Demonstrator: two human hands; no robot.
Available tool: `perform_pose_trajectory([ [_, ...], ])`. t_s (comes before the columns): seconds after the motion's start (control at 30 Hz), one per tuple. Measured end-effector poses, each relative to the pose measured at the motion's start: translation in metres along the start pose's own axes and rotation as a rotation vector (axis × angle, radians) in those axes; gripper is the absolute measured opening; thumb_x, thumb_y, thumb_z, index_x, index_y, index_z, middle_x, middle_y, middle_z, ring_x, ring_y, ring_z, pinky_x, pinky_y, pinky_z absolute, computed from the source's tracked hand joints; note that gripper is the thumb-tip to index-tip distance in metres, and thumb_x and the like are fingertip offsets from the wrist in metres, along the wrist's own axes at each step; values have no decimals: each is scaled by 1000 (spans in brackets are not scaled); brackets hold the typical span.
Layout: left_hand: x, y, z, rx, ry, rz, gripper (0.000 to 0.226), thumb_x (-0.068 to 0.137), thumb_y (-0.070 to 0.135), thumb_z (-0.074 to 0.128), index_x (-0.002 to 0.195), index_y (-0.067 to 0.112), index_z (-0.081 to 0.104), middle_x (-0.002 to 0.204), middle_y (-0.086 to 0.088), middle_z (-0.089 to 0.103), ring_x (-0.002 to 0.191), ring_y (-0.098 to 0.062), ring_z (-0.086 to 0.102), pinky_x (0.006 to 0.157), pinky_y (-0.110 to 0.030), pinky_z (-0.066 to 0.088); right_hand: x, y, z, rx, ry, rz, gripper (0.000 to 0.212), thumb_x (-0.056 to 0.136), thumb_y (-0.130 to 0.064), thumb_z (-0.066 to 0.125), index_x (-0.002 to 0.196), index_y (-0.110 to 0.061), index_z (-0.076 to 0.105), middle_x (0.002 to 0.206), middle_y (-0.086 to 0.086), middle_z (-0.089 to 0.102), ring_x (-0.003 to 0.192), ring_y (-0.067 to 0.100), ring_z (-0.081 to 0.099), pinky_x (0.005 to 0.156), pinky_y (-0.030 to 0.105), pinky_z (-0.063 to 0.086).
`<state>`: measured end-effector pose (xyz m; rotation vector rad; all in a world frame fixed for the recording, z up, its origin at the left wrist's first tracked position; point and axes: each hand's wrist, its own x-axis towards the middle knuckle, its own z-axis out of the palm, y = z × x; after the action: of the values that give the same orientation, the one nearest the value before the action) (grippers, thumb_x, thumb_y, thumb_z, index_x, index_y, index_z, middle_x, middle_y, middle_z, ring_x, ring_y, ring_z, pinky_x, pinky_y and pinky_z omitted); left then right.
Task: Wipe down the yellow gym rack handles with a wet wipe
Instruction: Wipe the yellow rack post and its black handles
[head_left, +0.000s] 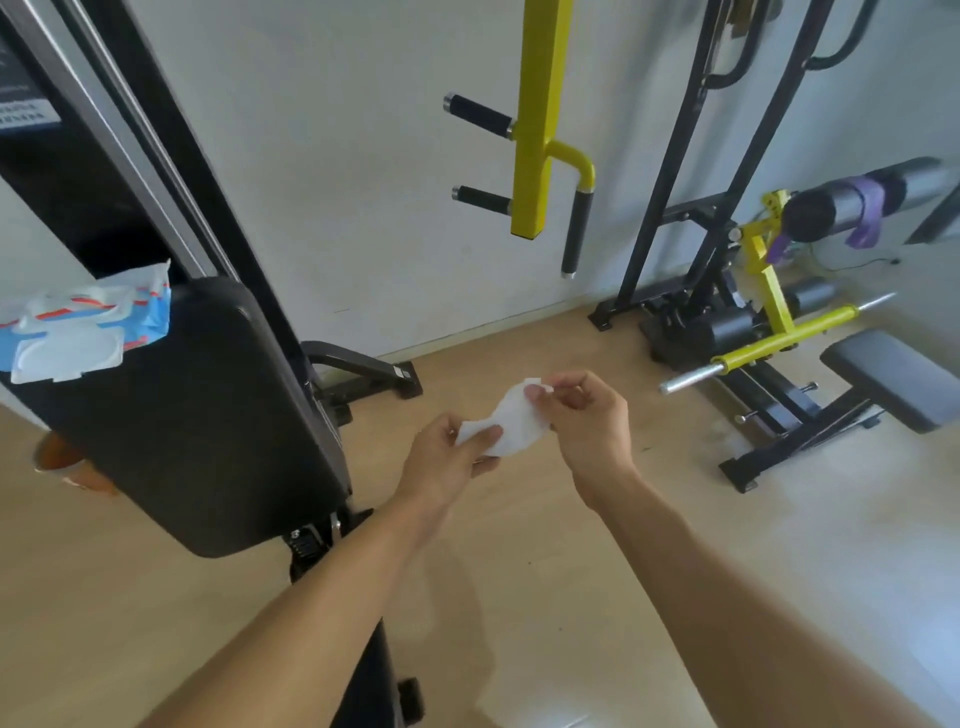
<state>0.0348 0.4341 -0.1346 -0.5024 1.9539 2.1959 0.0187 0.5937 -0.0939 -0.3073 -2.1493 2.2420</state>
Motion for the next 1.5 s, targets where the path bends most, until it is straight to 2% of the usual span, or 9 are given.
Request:
perform_pose_trajectory([
  [0.1,9,-5,23,-187,-28,11,31,87,2,73,73,14,48,102,-21,64,106,-34,69,98,-43,56,14,5,-33,16,-19,23,19,88,-1,72,94,-19,69,91,3,77,84,20,73,79,45,61],
  [0.23,19,1,53,-312,-45,-16,26,87,-9,67,100,10,55,105,-15,67,97,-26,69,88,-37,58,33,8,-57,118,-159,88,40,90,11,58,119,-18,60,99,3,76,90,22,71,76,37,60],
  [0.37,41,13,70,-258,-56,-21,28,89,-9,62,106,13,64,100,-10,72,91,-25,69,79,-38,56,62,13,-67,66,-319,250,55,85,-19,80,134,-18,53,105,14,68,100,23,73,84,33,59],
  [0.53,92,23,77,-279,-103,-62,30,86,4,62,112,16,68,103,-9,72,99,-28,66,85,-44,47,108,16,-64,-126,-364,244,28,86,-30,79,102,-8,76,95,10,78,87,24,74,76,35,60],
  [0.67,144,29,89,-207,-182,-61,47,82,27,79,122,7,67,116,-14,74,100,-24,71,74,-31,55,164,16,-55,-152,-256,179,31,76,-30,87,80,-6,67,77,4,68,70,18,63,64,35,49],
  [1.03,283,59,128,123,-9,-13,26,98,5,53,104,20,74,106,-8,77,96,-27,75,82,-38,62,301,15,-61,12,-188,280,21,91,-18,74,99,-4,60,100,20,72,81,26,68,74,43,56],
  [1.2,327,79,164,-103,0,-185,11,100,13,57,98,16,67,103,-10,75,88,-25,73,74,-36,58,359,10,-82,53,-232,359,26,91,-22,73,111,-6,70,108,17,75,91,29,71,93,50,55],
  [1.37,344,82,201,164,448,2,32,76,36,84,87,15,63,83,-6,70,73,-22,64,71,-36,54,400,0,-93,2,-330,357,28,88,-28,76,99,-4,68,92,12,74,76,21,69,74,40,57],
  [1.5,331,84,225,119,327,72,24,77,38,84,92,22,75,85,5,78,81,-11,74,73,-25,58,415,-3,-100,38,-494,390,20,92,-30,70,99,-10,70,95,11,76,80,20,70,68,30,53],
])
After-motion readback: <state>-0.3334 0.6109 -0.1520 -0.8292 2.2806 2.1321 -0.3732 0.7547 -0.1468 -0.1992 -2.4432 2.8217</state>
